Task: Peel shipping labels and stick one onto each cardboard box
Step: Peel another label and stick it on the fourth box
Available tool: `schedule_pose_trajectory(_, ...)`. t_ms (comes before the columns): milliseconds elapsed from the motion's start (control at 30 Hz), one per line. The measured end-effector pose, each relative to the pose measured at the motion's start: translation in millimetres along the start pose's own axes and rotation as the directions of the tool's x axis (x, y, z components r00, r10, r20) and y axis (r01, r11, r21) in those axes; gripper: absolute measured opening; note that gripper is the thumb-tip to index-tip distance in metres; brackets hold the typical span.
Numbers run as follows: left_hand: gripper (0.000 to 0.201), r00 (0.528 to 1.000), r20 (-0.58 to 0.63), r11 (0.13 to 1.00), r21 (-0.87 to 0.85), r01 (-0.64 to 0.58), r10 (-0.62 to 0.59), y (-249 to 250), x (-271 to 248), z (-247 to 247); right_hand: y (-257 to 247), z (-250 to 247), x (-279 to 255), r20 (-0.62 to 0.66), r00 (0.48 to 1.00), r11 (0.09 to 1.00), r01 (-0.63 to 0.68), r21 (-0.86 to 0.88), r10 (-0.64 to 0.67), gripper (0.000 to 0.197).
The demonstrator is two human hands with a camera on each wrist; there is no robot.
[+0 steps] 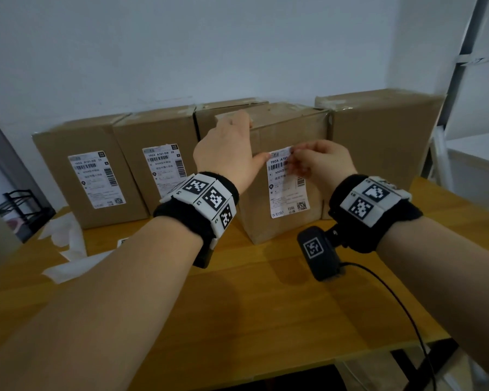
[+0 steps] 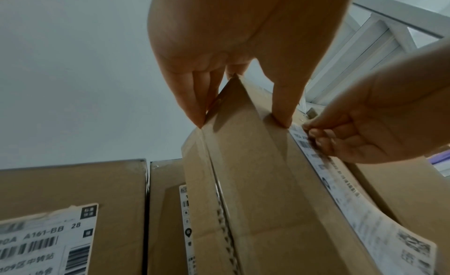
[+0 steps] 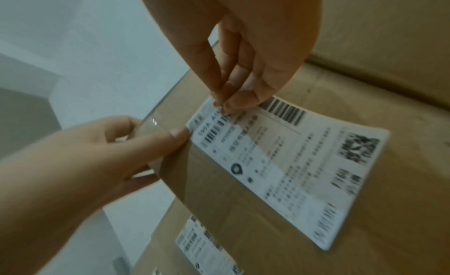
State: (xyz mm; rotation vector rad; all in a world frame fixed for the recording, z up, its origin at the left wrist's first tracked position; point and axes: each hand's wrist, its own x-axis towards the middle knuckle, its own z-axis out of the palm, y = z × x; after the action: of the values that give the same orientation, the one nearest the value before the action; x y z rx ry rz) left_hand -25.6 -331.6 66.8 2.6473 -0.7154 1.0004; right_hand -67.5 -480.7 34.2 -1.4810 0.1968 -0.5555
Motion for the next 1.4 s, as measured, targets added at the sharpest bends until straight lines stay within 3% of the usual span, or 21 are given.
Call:
schedule_pose_trajectory(167, 0.054, 1.000, -0.012, 1.000, -0.003, -0.002, 0.002, 0, 1, 0, -13, -7, 8, -0.033, 0.999, 0.982, -0.012, 0.190, 0.018, 0.009)
schedule_pose_trajectory(300, 0.055, 1.000, -0.019, 1.000, 0.018, -0.010, 0.010, -1, 1, 2, -11, -3, 5, -0.017, 1.000, 0.970, -0.007, 0.242, 0.012, 0.006)
schedule_pose_trajectory(400, 0.055, 1.000, -0.021, 1.000, 0.027, -0.015, 0.015, -2, 1, 3, -6, 4, -1, 0.095, 0.995, 0.984, -0.041, 0.175, 0.025, 0.011)
schedule_pose_trajectory(533, 0.054, 1.000, -0.011, 0.999, 0.032, -0.017, 0.017, -3, 2, 4, 5, 6, -7, 0.212, 0.968, 0.973, -0.171, 0.154, 0.137, 0.020)
schedule_pose_trajectory(800, 0.054, 1.000, 0.001, 0.999, 0.033, -0.020, 0.020, -2, 3, 4, 37, 11, -14, 0.262, 0.840, 0.879, -0.440, -0.184, 0.475, 0.009)
schedule_pose_trajectory(933, 0.055, 1.000, 0.001, 0.999, 0.035, -0.022, 0.022, -3, 2, 4, 45, 4, -13, 0.245, 0.805, 0.840, -0.502, -0.206, 0.541, 0.006)
schedule_pose_trajectory(1233, 0.055, 1.000, 0.011, 0.999, 0.039, -0.026, 0.025, -2, 2, 2, 43, -23, 1, 0.016, 0.853, 0.838, -0.510, -0.193, 0.522, 0.006)
schedule_pose_trajectory(1400, 0.055, 1.000, 0.008, 0.998, 0.055, -0.024, 0.023, -1, 2, 1, 20, -17, 5, 0.033, 0.934, 0.934, -0.352, -0.064, 0.354, 0.006)
